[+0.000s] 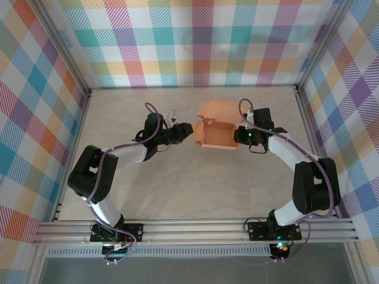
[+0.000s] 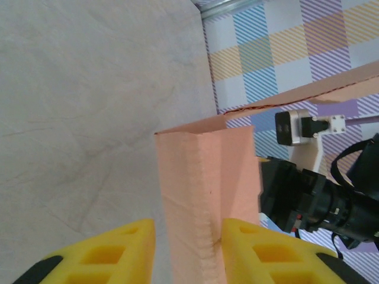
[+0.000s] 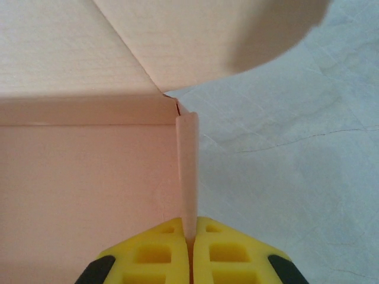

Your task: Fold the paper box

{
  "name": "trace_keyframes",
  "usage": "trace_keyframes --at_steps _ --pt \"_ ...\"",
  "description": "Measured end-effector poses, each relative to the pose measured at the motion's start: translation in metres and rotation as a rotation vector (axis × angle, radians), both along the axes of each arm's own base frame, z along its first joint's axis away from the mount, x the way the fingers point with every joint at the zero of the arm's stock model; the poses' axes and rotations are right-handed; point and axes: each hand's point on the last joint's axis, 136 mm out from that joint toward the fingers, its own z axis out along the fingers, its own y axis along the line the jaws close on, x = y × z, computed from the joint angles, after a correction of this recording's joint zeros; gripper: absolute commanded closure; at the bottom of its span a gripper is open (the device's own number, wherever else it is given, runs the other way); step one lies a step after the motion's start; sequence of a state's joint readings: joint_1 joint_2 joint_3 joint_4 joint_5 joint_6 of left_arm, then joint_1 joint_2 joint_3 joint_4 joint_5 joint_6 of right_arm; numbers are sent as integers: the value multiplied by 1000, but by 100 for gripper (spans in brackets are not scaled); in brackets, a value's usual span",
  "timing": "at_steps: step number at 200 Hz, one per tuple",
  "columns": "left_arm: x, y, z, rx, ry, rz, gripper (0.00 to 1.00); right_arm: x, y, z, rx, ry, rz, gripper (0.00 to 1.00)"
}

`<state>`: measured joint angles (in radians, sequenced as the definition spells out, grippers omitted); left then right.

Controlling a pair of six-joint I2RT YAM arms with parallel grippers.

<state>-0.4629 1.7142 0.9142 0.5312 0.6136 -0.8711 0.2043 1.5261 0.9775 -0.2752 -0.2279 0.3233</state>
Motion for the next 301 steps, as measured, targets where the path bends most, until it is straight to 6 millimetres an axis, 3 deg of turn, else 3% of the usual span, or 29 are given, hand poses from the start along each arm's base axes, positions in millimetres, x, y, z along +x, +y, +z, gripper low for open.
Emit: trace_keyframes --at_steps 33,78,120,151,192,301 --pt "-3 -10 8 -10 -16 -25 74 -1 2 -2 -5 3 7 100" --pt "-3 -17 1 -3 -1 -39 77 -1 1 -9 -21 18 0 100" --pt "-7 -29 8 -9 -11 -64 69 -4 2 -20 -55 44 8 100" --pt "-8 -33 0 -1 9 -73 62 -5 3 -22 -72 47 7 100" --pt "-9 -33 -8 15 33 -73 72 -6 -5 -25 -110 56 -17 100" --pt "-7 -37 -26 36 71 -78 79 -8 -2 -24 -116 63 -10 100"
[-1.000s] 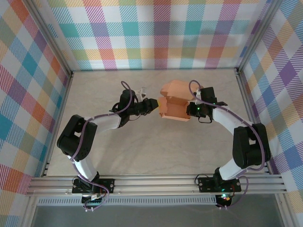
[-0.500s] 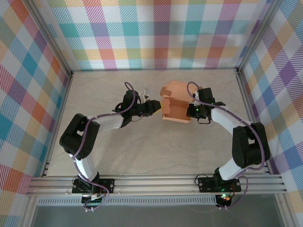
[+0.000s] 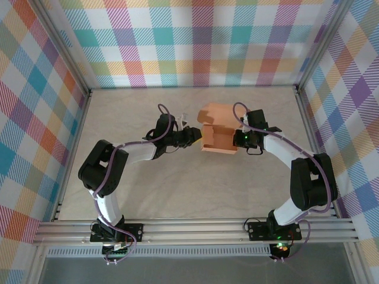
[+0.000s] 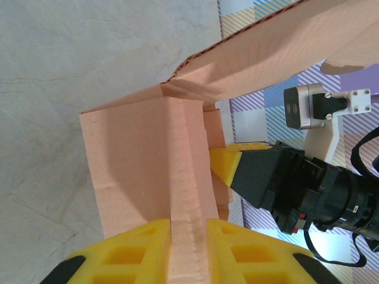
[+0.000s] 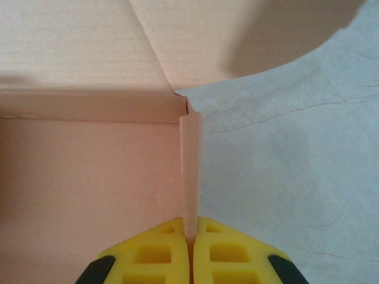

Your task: Fold the paper box

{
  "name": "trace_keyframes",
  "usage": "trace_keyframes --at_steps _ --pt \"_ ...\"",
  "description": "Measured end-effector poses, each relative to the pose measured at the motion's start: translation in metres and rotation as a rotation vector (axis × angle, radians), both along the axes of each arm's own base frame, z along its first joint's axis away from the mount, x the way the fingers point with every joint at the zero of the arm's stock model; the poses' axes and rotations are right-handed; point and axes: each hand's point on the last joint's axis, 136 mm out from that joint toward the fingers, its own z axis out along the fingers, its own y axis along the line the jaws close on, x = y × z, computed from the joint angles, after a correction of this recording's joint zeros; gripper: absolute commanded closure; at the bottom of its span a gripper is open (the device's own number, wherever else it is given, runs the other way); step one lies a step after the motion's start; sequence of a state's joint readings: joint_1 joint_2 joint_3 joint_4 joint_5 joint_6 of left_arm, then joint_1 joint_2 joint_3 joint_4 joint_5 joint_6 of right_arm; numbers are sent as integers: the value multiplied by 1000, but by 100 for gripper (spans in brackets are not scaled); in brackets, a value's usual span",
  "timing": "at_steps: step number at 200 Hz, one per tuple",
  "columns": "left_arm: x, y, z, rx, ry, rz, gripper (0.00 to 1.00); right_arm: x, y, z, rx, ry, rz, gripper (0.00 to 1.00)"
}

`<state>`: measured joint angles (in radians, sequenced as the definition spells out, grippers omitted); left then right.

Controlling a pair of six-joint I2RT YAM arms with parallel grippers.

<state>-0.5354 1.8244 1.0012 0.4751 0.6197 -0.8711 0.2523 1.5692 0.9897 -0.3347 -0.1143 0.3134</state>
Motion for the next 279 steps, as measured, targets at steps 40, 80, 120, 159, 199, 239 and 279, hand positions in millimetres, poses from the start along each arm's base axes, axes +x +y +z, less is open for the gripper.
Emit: trace_keyframes --at_steps 40,80,120,159,199,239,279 --pt "1 -3 1 11 -5 -5 84 0 -2 0 -9 0 -6 100" --pt "-1 -1 -11 76 6 -3 78 -1 -2 -2 -29 0 -8 100" --pt "-4 2 -23 126 15 -4 75 -3 -4 -4 -49 11 -11 100" --pt "-6 4 -31 154 25 -3 74 -4 -3 -5 -52 12 -10 100" --pt "-6 3 -29 143 28 -6 73 -5 -1 -12 -58 31 -3 100" --pt "-4 -1 -24 111 19 -9 63 -7 2 -19 -62 48 5 100" --pt "-5 -1 -30 113 37 -8 69 -7 2 -19 -63 49 5 100"
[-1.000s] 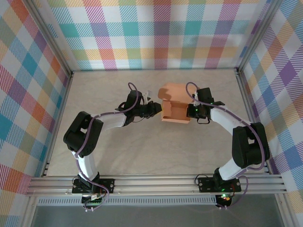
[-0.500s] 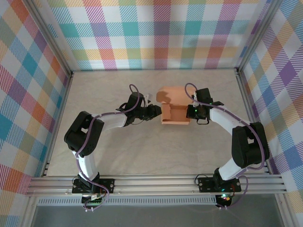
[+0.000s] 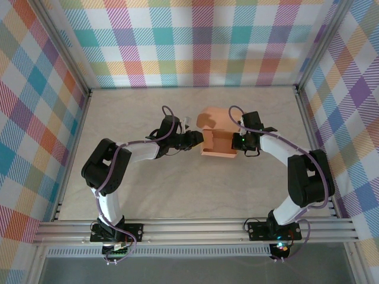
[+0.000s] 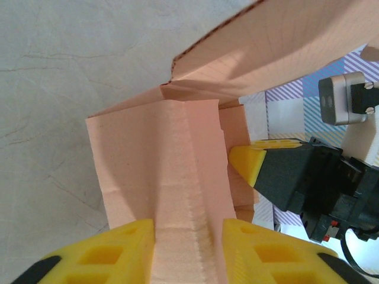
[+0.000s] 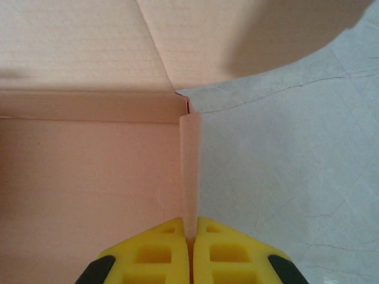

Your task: Fold the paper box

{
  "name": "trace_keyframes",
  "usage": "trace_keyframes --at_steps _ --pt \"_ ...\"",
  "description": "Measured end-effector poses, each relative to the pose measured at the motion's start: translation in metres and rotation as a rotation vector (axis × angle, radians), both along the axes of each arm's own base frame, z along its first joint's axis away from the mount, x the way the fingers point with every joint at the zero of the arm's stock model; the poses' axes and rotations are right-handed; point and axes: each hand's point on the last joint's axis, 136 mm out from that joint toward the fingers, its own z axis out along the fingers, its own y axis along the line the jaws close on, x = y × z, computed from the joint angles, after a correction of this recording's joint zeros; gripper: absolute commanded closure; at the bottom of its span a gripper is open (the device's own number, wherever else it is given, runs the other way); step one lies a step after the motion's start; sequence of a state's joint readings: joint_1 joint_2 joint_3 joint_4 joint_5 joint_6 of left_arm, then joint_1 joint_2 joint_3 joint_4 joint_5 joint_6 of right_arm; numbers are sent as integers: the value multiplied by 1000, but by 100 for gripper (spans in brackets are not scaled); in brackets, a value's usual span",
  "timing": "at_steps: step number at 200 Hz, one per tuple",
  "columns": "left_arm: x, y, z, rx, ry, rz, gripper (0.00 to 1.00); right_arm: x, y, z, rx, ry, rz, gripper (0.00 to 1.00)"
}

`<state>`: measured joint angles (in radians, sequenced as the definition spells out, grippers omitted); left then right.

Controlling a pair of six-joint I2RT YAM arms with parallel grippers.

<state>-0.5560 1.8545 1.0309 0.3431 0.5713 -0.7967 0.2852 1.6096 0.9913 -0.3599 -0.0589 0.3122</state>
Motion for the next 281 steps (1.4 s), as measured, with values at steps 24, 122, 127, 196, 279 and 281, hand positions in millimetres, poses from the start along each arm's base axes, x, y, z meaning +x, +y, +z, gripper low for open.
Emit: trace_keyframes --at_steps 24,122,127,196,279,281 --pt "0 0 -2 3 2 0 70 0 -1 -1 -6 0 -3 100" --pt "-11 12 -30 134 43 -7 70 0 6 3 -32 -13 23 100" --pt "-12 12 -32 142 45 -8 71 0 6 3 -32 -13 24 100" --pt "-17 13 -39 245 33 -12 77 -1 8 3 -33 -13 28 100" --pt "-17 15 -39 384 35 25 83 -1 10 3 -35 -15 17 100" --pt "-17 14 -39 387 34 26 83 -1 11 3 -34 -15 15 100"
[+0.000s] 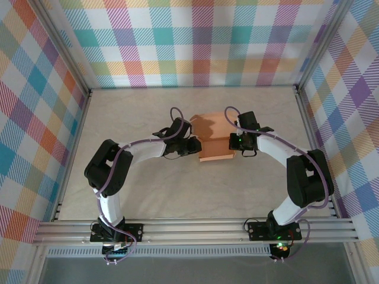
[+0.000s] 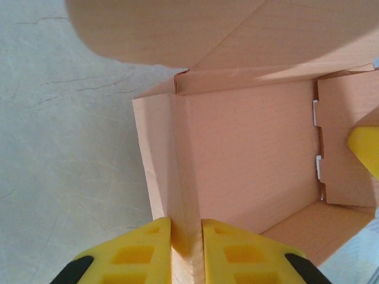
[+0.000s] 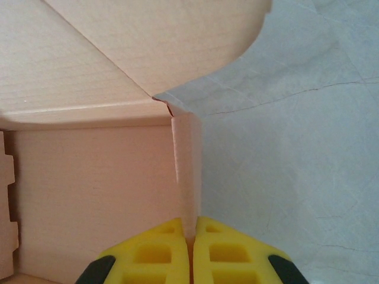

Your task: Fold the paper box

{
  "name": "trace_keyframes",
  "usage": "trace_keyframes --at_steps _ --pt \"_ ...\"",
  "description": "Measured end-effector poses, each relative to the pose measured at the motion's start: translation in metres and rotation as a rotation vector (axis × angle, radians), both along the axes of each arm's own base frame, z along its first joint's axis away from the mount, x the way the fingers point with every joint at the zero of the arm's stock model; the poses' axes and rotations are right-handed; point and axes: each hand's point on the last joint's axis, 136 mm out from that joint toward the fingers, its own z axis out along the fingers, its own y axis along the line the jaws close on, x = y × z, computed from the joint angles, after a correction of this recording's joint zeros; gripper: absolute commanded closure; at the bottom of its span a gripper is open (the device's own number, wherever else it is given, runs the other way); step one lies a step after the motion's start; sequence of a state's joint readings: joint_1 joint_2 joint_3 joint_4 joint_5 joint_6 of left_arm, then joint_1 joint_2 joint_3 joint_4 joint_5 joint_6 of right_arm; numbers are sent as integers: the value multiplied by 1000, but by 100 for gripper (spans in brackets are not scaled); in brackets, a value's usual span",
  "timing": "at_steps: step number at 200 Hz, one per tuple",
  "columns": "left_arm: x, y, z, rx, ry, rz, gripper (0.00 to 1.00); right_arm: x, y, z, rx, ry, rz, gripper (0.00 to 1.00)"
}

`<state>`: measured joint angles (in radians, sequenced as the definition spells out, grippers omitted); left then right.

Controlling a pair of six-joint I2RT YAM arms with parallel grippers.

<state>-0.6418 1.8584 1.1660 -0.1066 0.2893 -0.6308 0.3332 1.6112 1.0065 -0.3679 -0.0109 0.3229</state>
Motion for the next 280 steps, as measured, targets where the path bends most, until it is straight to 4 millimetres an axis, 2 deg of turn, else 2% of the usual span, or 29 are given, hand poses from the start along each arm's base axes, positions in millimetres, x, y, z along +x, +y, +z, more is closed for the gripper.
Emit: trace_keyframes --at_steps 49,115,165,191,228,280 --pt "4 5 -2 119 4 42 84 -3 8 -3 10 5 -41 100" --pt "-4 14 -4 302 -36 61 84 -14 18 -14 18 27 -93 100" --pt "-3 14 -3 318 -49 63 83 -14 19 -14 30 25 -108 100" --pt "-3 13 -7 329 -43 56 78 -14 19 -14 31 25 -109 100" --pt "-3 15 -9 357 -48 48 81 -15 21 -14 32 26 -105 100" --pt "-3 18 -13 398 -42 51 79 -17 25 -14 32 26 -95 100"
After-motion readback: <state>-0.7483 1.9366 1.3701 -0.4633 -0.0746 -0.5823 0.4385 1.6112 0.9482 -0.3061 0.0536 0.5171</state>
